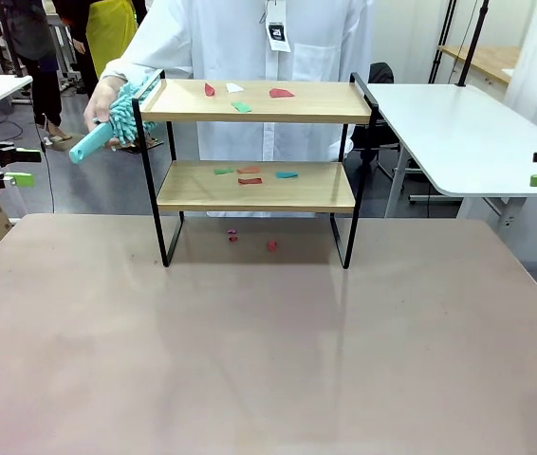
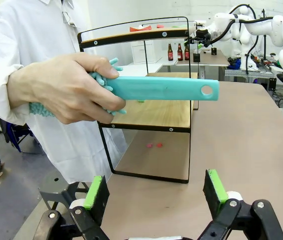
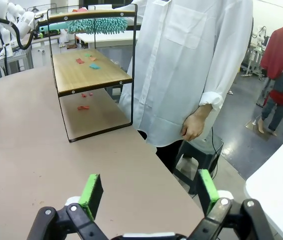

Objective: Clean the shelf.
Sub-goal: Pick up the Duster handed by the human.

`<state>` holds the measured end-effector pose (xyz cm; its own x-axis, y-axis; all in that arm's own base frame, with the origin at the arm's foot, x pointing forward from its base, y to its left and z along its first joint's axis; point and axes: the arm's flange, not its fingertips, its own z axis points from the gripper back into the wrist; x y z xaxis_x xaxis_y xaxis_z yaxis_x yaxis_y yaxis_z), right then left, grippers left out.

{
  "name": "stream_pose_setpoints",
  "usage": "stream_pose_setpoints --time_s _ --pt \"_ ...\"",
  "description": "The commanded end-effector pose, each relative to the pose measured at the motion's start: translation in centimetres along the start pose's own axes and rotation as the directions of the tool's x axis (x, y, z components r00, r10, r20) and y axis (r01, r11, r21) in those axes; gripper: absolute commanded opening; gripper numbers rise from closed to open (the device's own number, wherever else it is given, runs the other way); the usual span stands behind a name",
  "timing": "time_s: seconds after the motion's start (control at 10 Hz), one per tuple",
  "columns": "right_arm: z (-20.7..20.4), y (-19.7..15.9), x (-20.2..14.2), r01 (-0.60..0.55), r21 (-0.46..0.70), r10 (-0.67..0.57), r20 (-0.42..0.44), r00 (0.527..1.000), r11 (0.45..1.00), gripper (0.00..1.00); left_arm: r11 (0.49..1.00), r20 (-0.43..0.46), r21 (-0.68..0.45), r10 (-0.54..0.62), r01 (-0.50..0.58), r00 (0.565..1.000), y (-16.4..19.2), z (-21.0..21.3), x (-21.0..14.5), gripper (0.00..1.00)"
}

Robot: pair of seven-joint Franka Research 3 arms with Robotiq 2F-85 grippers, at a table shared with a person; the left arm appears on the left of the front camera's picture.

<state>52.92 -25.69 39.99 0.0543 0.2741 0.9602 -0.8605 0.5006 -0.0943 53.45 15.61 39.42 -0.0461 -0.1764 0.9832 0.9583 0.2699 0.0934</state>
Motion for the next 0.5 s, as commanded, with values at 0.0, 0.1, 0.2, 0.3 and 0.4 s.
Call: stream_pose_setpoints --time_s 0.0,0.1,0.2,0.3,0.4 --pt "-0.3 0.1 0.8 0.009 -0.012 -0.009 -0.016 1.0 1.0 1.0 1.0 0.005 -0.008 -0.004 0.004 1.0 0.0 0.0 0.2 1.0" --pt "-0.3 0.1 0.8 0.009 -0.012 -0.009 -0.016 1.0 1.0 1.0 1.0 0.0 0.0 0.0 0.0 1.0 0.0 0.0 0.0 1.0" --pt "-0.3 0.1 0.8 0.009 -0.012 -0.009 -0.016 1.0 1.0 1.0 0.999 -0.074 0.011 0.031 -0.03 0.997 -0.4 0.1 3.1 1.0" --pt "-0.3 0.1 0.8 0.009 -0.012 -0.009 -0.016 1.0 1.0 1.0 0.999 -0.094 0.041 0.022 -0.018 0.995 -0.6 0.4 6.4 1.0" --pt "-0.3 0.1 0.8 0.009 -0.012 -0.009 -0.016 1.0 1.0 1.0 0.992 -0.121 0.11 0.068 -0.054 0.99 -0.6 0.9 9.4 1.0"
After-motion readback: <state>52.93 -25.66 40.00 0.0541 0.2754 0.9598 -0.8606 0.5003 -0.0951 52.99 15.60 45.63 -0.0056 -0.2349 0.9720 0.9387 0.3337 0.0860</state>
